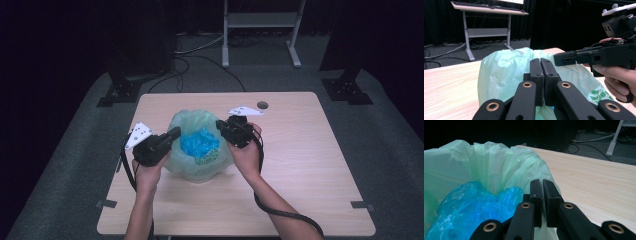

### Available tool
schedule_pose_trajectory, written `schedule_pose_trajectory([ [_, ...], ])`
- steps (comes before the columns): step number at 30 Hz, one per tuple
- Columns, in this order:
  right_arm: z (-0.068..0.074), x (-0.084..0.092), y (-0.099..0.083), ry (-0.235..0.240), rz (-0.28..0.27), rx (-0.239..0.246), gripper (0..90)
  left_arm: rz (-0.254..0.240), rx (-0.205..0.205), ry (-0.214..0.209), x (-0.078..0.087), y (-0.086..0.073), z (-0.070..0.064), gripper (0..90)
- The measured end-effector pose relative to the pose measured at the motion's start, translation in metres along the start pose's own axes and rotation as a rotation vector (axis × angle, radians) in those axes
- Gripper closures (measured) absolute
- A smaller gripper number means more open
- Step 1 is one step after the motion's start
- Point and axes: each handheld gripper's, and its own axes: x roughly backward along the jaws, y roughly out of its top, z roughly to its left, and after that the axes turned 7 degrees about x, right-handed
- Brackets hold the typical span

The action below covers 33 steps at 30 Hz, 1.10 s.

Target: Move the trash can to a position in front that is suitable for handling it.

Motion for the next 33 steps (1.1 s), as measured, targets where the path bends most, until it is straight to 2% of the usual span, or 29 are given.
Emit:
schedule_pose_trajectory([
  [19, -0.007, -0.004, 0.003, 0.025, -0.009, -0.043, 87.6, 0.002, 0.012, -0.010, -0.002, -0.002, 0.001, 88.9],
  [28, -0.007, -0.001, 0.008, 0.025, -0.026, -0.045, 90.0, -0.005, 0.018, -0.015, 0.000, -0.001, 0.001, 88.9],
  [33, -0.006, 0.001, 0.010, 0.047, -0.028, -0.047, 90.0, -0.008, 0.021, -0.018, -0.001, -0.001, 0.001, 89.0],
])
